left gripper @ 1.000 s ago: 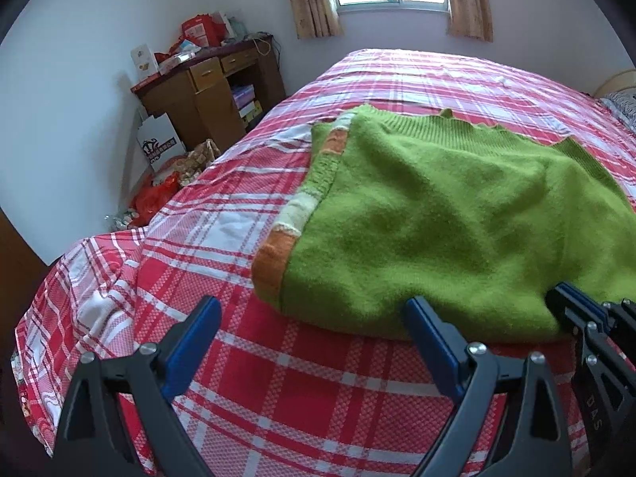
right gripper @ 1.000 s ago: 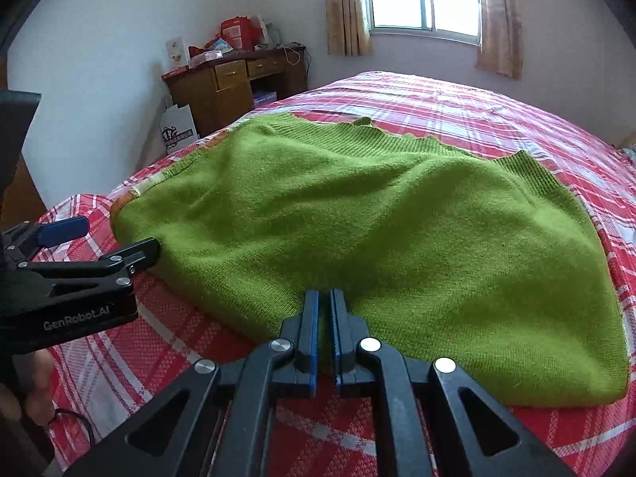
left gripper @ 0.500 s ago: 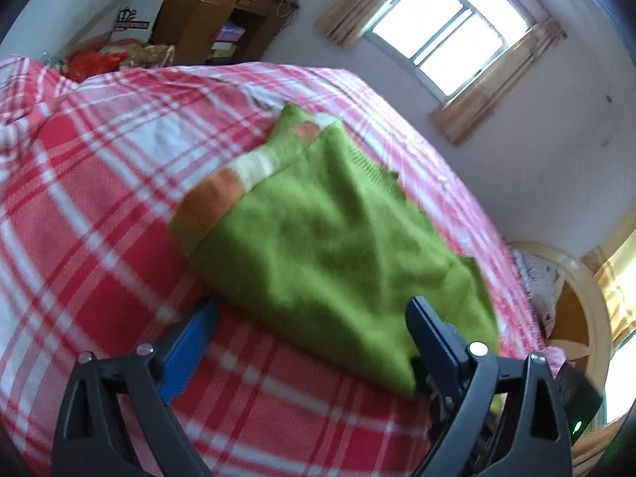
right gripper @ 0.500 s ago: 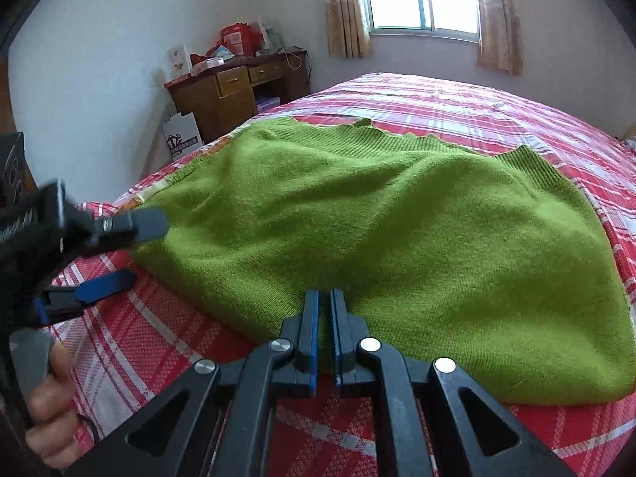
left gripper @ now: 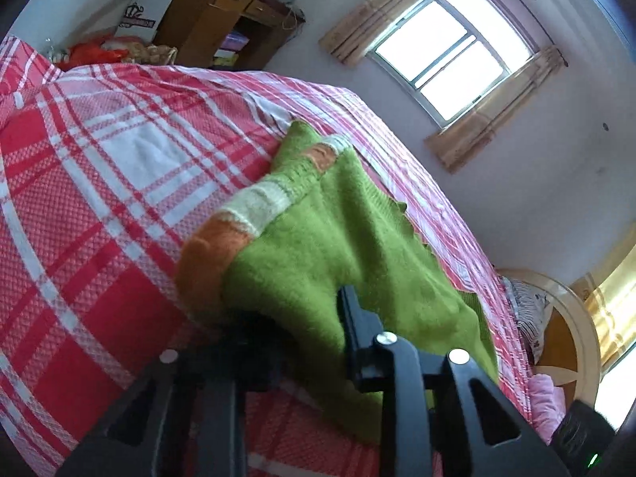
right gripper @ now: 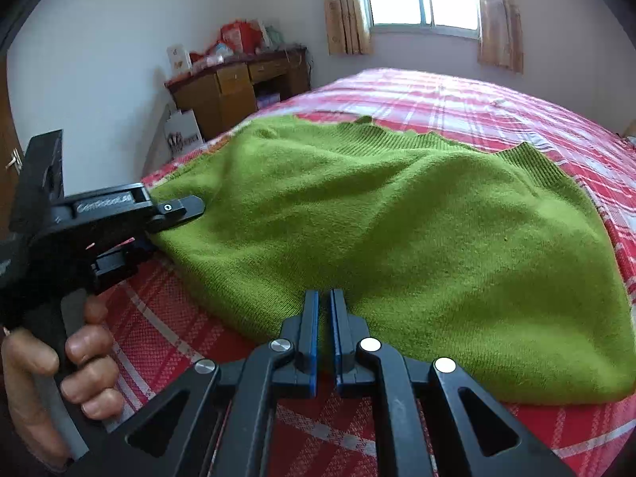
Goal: Fold small clothes
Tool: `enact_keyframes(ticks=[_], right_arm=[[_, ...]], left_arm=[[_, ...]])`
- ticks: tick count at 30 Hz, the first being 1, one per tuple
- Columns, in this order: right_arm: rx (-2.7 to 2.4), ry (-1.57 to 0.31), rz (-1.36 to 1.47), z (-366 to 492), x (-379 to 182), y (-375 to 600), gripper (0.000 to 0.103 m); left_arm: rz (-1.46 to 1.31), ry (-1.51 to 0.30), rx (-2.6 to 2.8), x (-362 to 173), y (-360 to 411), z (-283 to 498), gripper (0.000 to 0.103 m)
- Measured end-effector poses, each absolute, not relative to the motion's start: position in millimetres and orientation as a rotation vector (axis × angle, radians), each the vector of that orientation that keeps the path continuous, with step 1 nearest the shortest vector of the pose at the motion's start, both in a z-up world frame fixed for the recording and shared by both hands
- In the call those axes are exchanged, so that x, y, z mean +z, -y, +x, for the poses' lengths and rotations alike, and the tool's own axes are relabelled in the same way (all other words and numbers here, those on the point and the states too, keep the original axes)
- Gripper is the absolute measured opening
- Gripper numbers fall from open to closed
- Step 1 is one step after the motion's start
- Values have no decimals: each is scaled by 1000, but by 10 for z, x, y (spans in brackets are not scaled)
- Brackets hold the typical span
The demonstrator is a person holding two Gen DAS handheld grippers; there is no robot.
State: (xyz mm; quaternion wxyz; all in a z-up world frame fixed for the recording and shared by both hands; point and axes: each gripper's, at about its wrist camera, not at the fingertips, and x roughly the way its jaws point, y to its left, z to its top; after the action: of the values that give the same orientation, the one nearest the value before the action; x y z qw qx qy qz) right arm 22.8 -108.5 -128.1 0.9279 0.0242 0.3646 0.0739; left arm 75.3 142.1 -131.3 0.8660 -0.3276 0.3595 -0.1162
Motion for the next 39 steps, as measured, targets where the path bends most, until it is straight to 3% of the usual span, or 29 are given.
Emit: enact_keyframes(ticks=[3,5,7,9,12,18,20,26,30,33,35,36,37,39], right_arm=[[179,-708,104,326,-1020,1149,5],[133,-639,95,425,-832,1204,5],[62,-647,63,630,-803,1257,5],[15,-702,61,846,-954,1319,5],[36,-762,98,976,-1224,1378,6],[67,-756,156,982,-1228,1489,6],[60,-754,143,989,-1234,1466,6],[57,-753,139,957,-1231,1445,6],[71,-793,170,999,-1151,1455,6],[147,-765,184,1080,-892,1364,6],[204,-760,190,1184,-731,1242,7],[249,-778,201,1285,-663,1148,17],[284,-797,210,1383,-628,1055,44],[328,-813,222,1544,-592,904,76]], left_arm=[[-702,-768,-249,-1282,-1436,799,34],[-717,-771,-267,-1261,-1407,857,53],[-733,-754,-275,-1224,-1355,846,66],[-706,-748,-270,-1193,-1281,814,70],[-692,-734,-258,-1212,-1285,793,67],[-763,-732,-204,-1240,-1400,761,48],[-728,-745,-180,-1254,-1389,824,32],[-622,-691,-199,-1141,-1313,717,18],[-625,-649,-212,-1123,-1345,664,18],[-690,-699,-192,-1281,-1433,710,32],[-743,-695,-212,-1352,-1503,704,36],[-755,-693,-229,-1345,-1523,700,37],[-758,-696,-239,-1336,-1524,708,39],[-772,-695,-248,-1328,-1558,731,39]])
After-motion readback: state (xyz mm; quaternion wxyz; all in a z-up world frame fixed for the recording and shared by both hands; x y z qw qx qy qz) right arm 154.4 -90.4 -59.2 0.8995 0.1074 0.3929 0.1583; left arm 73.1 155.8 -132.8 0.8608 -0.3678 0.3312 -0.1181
